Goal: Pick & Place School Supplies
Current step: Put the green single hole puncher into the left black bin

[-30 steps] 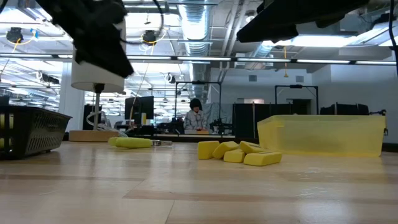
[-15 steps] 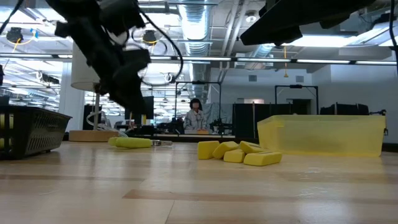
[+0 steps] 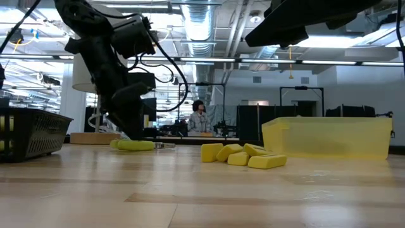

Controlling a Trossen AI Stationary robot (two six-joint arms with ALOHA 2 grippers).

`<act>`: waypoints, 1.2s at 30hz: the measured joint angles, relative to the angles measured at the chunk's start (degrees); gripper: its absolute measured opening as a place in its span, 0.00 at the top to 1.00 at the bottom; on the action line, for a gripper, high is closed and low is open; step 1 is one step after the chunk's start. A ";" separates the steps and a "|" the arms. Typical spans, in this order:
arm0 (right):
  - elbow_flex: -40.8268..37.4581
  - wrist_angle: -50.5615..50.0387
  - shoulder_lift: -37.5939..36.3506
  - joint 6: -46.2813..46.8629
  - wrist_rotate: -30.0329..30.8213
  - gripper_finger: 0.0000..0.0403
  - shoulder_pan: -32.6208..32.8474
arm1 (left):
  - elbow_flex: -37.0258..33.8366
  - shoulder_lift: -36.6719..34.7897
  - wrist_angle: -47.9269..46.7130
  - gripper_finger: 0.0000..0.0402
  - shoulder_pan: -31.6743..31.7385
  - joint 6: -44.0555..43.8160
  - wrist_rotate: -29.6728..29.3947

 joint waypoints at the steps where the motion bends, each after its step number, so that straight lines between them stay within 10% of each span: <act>1: 0.00 0.00 0.00 0.11 0.00 0.54 0.00 | 0.01 0.00 -0.04 0.62 0.00 0.00 0.00; 36: 0.00 -0.83 0.00 0.91 -1.51 0.54 0.00 | 0.00 3.90 0.79 0.77 -0.30 -1.65 2.99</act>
